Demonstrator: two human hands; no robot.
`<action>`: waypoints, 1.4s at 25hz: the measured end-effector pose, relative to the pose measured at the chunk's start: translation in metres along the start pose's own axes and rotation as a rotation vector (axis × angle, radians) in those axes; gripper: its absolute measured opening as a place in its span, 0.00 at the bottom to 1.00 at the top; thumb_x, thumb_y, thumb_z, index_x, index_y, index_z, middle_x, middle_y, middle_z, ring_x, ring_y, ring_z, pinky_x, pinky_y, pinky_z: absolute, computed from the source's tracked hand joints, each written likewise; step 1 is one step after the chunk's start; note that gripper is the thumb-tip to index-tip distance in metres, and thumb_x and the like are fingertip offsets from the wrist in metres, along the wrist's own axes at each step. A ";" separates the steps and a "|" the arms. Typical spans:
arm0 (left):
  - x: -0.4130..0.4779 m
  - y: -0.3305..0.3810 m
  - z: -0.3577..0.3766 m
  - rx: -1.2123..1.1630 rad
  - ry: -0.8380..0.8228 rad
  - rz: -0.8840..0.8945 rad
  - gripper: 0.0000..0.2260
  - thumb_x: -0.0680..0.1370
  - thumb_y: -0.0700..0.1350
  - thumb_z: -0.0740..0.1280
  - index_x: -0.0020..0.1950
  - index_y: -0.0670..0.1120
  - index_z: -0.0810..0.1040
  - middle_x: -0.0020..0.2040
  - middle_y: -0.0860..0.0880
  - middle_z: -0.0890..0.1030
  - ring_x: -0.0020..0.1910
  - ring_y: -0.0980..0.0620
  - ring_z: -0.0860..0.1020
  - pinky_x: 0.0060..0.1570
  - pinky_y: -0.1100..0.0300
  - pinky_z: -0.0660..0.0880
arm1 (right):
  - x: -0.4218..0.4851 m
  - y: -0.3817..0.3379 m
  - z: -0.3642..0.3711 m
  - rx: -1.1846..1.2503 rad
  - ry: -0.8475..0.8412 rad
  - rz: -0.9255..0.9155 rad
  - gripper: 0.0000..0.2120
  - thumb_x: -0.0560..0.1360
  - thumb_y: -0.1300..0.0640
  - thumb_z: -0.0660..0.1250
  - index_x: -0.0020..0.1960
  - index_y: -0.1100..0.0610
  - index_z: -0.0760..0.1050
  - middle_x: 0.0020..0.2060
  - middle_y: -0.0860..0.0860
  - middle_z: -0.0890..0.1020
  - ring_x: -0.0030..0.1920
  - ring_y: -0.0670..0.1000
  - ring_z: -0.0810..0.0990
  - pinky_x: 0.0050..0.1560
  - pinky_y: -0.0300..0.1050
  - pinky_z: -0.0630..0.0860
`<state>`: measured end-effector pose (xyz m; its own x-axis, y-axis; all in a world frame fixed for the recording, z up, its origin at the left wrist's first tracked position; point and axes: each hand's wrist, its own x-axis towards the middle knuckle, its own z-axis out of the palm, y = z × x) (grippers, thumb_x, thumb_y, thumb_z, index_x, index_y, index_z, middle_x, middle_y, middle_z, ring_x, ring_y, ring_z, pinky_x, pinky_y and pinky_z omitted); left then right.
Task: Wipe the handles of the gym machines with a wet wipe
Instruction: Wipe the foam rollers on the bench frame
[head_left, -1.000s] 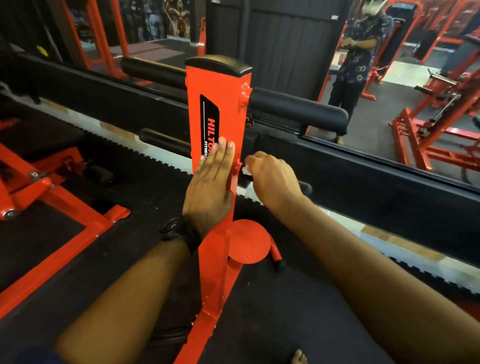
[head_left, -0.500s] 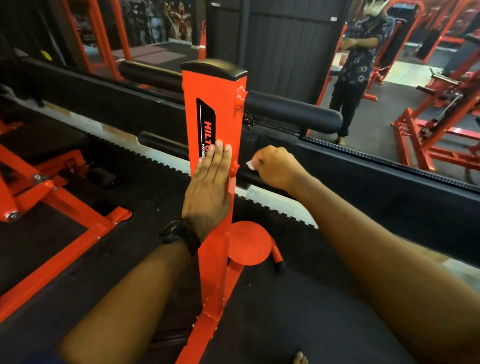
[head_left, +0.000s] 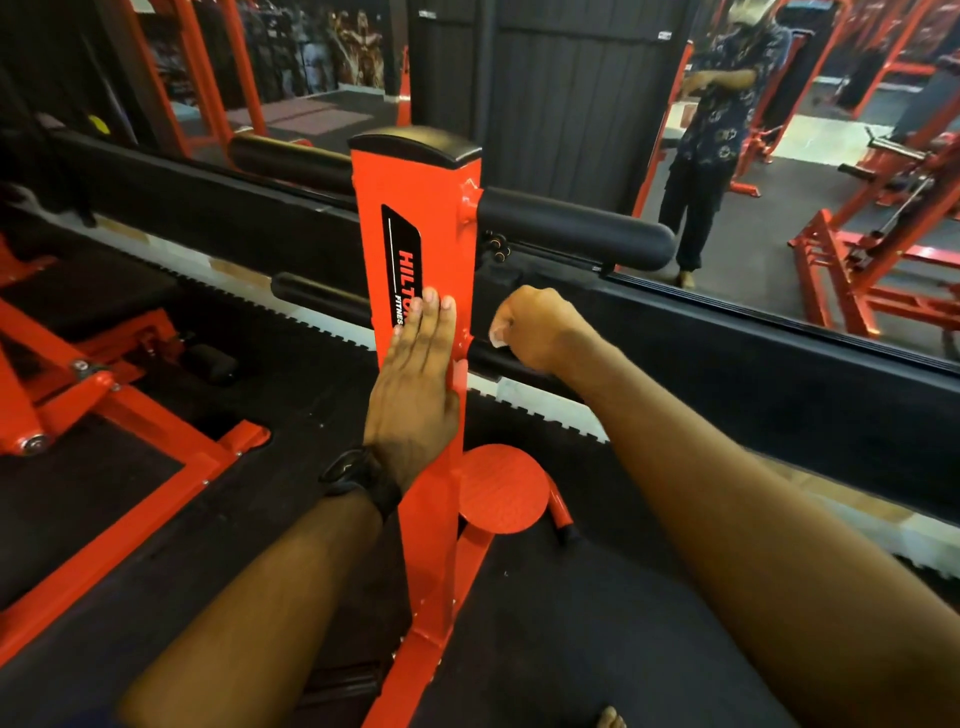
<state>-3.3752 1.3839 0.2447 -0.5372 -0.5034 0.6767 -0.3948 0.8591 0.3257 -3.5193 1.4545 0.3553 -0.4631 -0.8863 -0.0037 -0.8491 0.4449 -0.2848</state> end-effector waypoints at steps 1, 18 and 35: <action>0.000 0.001 0.000 -0.004 -0.008 -0.003 0.33 0.81 0.40 0.62 0.82 0.44 0.49 0.81 0.48 0.47 0.81 0.53 0.45 0.79 0.47 0.52 | 0.000 -0.001 0.000 -0.005 0.009 -0.005 0.11 0.78 0.61 0.64 0.56 0.56 0.83 0.52 0.56 0.84 0.51 0.57 0.82 0.55 0.54 0.80; 0.000 -0.001 0.001 -0.033 -0.043 0.017 0.33 0.79 0.41 0.57 0.82 0.43 0.46 0.81 0.49 0.43 0.81 0.52 0.43 0.80 0.49 0.49 | -0.052 0.012 0.060 -0.567 0.523 -0.610 0.19 0.74 0.62 0.55 0.51 0.59 0.85 0.52 0.55 0.85 0.52 0.52 0.85 0.50 0.41 0.80; -0.003 0.004 -0.003 -0.006 -0.065 -0.007 0.39 0.76 0.35 0.63 0.82 0.44 0.45 0.81 0.50 0.42 0.81 0.51 0.43 0.79 0.47 0.50 | -0.062 -0.008 0.048 -0.429 0.411 -0.235 0.17 0.75 0.66 0.65 0.63 0.58 0.72 0.60 0.54 0.76 0.59 0.54 0.78 0.48 0.48 0.79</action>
<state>-3.3727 1.3885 0.2464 -0.5818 -0.5143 0.6301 -0.3944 0.8559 0.3344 -3.4720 1.4993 0.3119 -0.2394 -0.8825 0.4048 -0.9266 0.3322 0.1763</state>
